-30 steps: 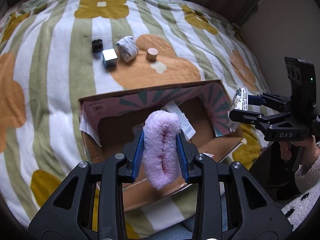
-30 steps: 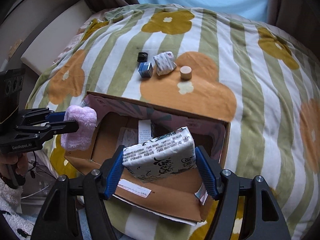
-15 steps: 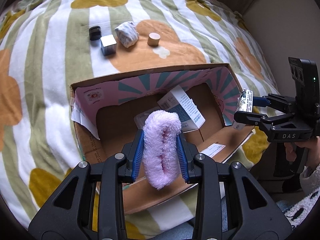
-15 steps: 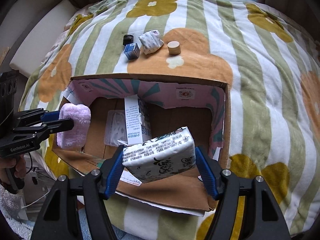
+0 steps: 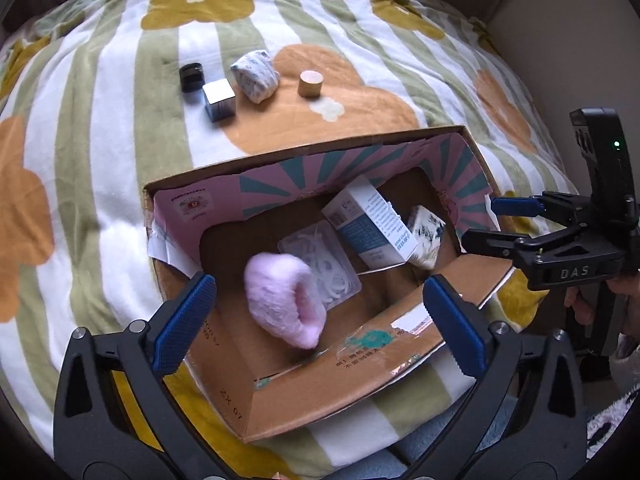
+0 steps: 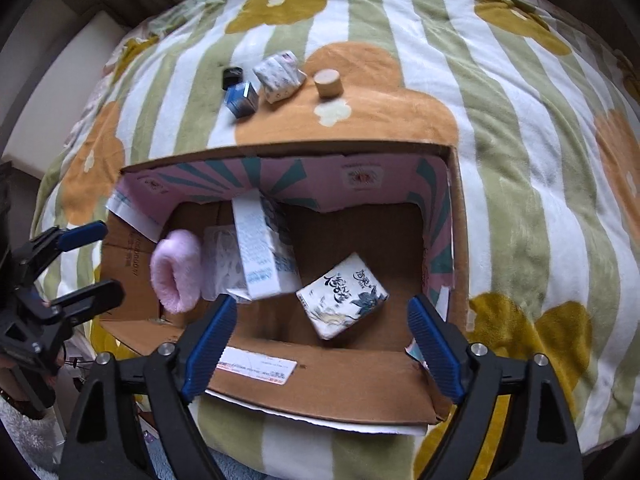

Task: Organize objects
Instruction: 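Release the pink sock into the box with left tool while right tool releases the pack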

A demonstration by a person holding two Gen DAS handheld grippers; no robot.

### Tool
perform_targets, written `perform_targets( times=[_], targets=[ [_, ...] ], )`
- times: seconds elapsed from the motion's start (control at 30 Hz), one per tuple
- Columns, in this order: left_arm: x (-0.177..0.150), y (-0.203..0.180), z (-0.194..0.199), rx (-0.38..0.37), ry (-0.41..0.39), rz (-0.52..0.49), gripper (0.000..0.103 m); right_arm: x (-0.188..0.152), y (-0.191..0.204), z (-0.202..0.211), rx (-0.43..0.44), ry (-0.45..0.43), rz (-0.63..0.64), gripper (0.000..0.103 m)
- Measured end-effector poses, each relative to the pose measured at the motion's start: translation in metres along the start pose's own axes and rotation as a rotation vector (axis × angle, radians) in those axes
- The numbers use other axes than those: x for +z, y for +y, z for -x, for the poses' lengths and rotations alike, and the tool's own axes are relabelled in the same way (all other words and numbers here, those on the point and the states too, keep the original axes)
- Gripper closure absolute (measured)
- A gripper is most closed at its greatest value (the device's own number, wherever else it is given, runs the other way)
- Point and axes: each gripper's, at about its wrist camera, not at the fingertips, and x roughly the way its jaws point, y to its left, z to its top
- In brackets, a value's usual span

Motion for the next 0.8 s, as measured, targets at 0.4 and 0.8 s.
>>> perform_targets(
  times=[0.4,0.8],
  targets=[
    [0.006,0.003,-0.005,0.002,0.021,0.022,0.0,0.002,-0.004,0.001,-0.057,0.016,0.019,0.018],
    [0.011,0.001,0.0,0.007,0.022,0.036,0.0,0.011,-0.001,0.001,-0.049,0.018,0.048,0.018]
  ],
)
